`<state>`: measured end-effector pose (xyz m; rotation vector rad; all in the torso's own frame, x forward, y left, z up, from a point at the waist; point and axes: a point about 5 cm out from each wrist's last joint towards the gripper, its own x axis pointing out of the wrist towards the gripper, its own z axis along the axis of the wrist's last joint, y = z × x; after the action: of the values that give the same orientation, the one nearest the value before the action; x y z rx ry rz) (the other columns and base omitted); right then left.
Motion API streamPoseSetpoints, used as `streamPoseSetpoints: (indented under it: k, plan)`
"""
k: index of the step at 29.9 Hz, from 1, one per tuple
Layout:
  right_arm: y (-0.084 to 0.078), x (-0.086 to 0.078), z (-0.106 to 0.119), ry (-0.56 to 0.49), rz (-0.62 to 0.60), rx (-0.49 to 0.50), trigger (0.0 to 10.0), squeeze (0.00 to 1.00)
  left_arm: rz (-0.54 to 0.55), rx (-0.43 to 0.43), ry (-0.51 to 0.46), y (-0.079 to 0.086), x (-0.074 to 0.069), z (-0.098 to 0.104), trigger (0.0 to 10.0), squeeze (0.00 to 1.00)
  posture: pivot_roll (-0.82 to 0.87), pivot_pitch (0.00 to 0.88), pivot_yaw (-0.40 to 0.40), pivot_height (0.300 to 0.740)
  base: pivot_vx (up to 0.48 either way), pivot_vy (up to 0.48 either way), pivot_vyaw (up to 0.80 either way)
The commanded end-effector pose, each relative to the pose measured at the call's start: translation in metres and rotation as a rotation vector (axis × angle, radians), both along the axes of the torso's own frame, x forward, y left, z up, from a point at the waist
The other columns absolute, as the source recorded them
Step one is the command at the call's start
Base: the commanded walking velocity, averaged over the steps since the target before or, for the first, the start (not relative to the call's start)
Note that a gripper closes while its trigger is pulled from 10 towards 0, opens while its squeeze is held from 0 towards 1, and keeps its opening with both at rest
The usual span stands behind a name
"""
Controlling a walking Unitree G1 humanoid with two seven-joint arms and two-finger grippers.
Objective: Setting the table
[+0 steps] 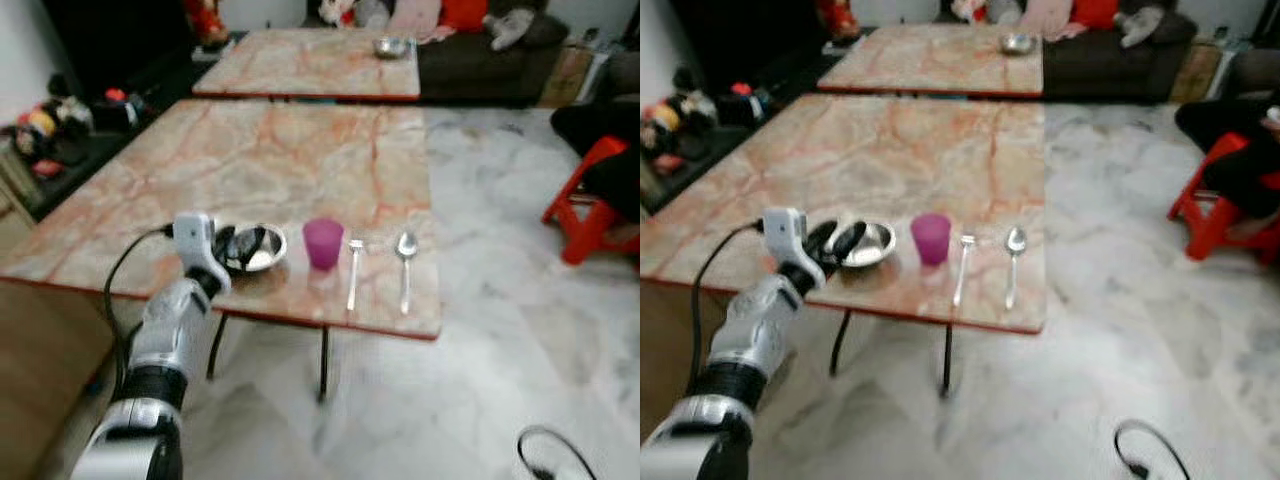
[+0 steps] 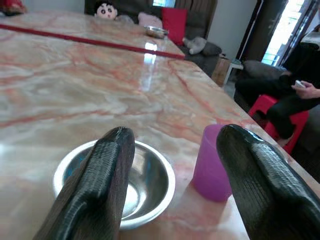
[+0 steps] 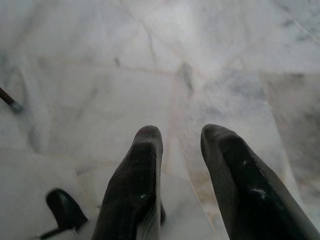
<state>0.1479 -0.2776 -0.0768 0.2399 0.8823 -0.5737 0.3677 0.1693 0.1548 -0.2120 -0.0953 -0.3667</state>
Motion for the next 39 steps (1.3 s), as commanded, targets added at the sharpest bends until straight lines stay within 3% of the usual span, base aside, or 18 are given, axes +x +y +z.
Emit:
streamPoseSetpoints:
  k: [1,27,39]
  plan:
    - [0.0046,-0.0047,-0.0036,0.015,-0.004,0.016,10.0,0.0,0.002,-0.006,-0.01,0.0031,0.0007,0.0047,10.0,0.0,0.03,0.047,0.059,0.74,0.0,0.352,0.0]
    - [0.005,-0.004,-0.0035,0.012,-0.002,0.016,10.0,0.0,-0.017,-0.001,-0.052,0.0012,0.0011,0.0126,10.0,0.0,0.03,0.037,0.06,0.74,0.0,0.027,0.0]
    - [0.0051,-0.0044,-0.0035,0.008,-0.006,0.016,10.0,0.0,-0.024,-0.004,-0.05,-0.0002,0.0011,0.0122,10.0,0.0,0.03,0.034,0.06,0.74,0.339,0.0,0.0]
